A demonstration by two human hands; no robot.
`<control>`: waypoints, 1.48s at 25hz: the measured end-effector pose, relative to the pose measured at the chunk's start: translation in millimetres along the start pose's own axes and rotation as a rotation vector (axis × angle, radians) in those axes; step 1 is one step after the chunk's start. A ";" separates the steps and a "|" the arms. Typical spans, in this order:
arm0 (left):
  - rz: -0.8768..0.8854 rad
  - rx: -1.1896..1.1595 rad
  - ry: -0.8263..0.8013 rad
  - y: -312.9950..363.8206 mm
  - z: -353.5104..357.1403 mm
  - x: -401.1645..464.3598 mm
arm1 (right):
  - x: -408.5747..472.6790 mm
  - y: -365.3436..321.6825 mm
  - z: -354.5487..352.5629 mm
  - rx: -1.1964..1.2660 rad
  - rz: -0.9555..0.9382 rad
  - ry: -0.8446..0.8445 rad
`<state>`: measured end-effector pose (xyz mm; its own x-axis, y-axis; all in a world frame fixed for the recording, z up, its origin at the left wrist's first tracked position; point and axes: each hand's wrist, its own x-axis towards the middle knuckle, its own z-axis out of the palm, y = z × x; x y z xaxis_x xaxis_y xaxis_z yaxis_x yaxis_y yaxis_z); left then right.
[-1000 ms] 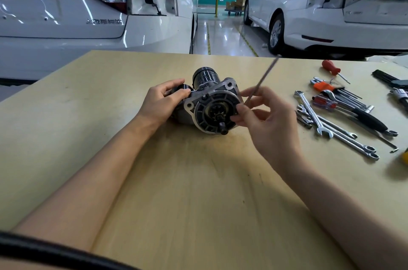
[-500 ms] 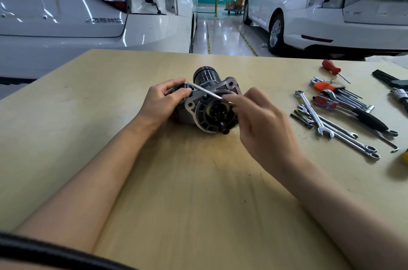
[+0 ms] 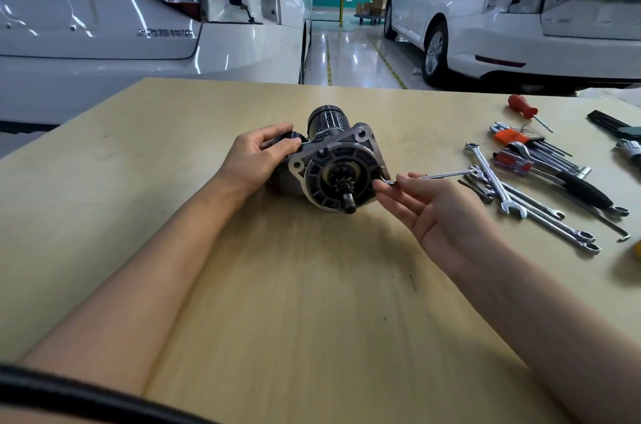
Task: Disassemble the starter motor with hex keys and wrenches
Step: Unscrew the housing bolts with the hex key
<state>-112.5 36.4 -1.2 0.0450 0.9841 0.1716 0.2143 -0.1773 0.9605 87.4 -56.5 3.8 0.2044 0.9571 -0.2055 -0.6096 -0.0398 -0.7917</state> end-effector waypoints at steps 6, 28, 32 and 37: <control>-0.016 -0.032 -0.005 -0.5 -0.8 1.0 | -1.2 3.0 0.0 0.013 0.056 0.013; -0.026 -0.049 -0.013 -3.1 -0.3 0.4 | -0.9 3.1 0.4 0.059 0.056 -0.019; -0.017 -0.042 -0.022 -2.8 -1.0 0.6 | -0.2 1.7 2.9 0.069 0.012 -0.048; -0.010 -0.048 -0.015 -2.6 -0.6 0.5 | -1.6 6.7 0.9 0.083 0.093 0.000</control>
<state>-113.7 37.4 -3.5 0.0580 0.9856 0.1589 0.1673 -0.1665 0.9717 82.3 -58.0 -0.7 0.1436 0.9504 -0.2760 -0.6874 -0.1048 -0.7186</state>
